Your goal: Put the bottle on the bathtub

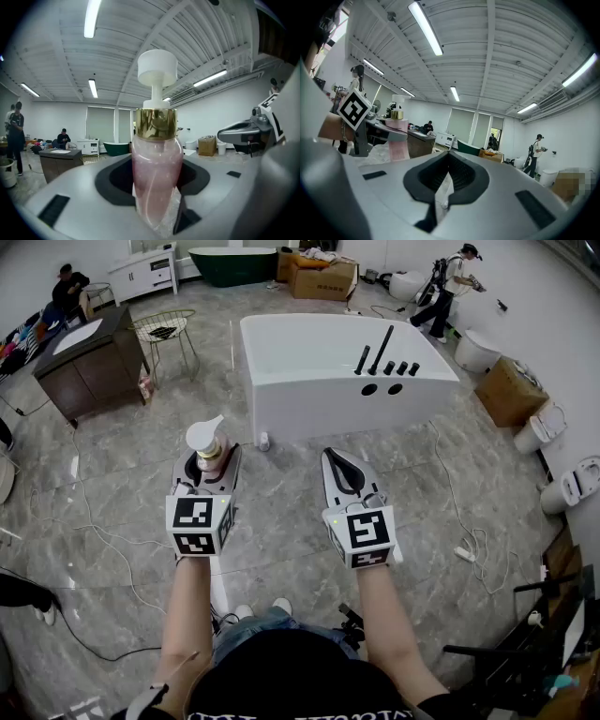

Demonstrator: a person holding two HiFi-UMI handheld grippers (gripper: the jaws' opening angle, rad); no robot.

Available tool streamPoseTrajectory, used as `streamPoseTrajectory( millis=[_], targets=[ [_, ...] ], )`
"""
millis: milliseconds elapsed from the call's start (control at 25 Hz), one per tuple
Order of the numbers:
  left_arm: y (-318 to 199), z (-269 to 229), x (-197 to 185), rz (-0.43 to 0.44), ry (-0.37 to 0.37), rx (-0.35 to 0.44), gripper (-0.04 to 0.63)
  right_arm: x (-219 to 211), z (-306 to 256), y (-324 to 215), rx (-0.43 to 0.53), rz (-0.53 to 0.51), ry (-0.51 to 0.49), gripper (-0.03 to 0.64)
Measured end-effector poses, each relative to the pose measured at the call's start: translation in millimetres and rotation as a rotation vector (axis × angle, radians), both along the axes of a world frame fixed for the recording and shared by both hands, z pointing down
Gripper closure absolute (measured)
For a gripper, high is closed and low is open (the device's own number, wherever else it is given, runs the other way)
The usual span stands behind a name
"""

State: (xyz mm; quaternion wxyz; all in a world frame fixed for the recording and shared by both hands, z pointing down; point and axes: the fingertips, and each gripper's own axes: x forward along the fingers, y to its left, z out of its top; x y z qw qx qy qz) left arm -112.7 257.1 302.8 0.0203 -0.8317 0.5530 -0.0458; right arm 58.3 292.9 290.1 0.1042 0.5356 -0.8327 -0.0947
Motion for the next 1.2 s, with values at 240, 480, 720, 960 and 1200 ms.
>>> streamPoseTrajectory(
  millis=[240, 480, 720, 960, 1200],
  targets=[
    [-5.1, -2.7, 23.3, -0.022, 0.003, 0.02, 0.377, 25.6, 5.4, -6.0, 0.0, -0.019, -0.002, 0.603],
    [-7.9, 6.5, 33.6, -0.041, 0.007, -0.002, 0.377, 30.4, 14.9, -16.3, -0.011, -0.041, -0.011, 0.601],
    [-28.5, 0.3, 36.5, -0.044, 0.008, 0.014, 0.377, 33.1, 9.2, -34.1, 0.009, -0.053, -0.031, 0.601],
    [-70.4, 5.5, 31.5, -0.04, 0.024, 0.015, 0.377, 35.2, 17.9, -71.4, -0.002, -0.027, -0.028, 0.601],
    [-142.4, 11.1, 22.4, -0.02, 0.028, 0.001, 0.377, 25.9, 17.7, -139.8, 0.001, -0.004, -0.025, 0.601]
  ],
)
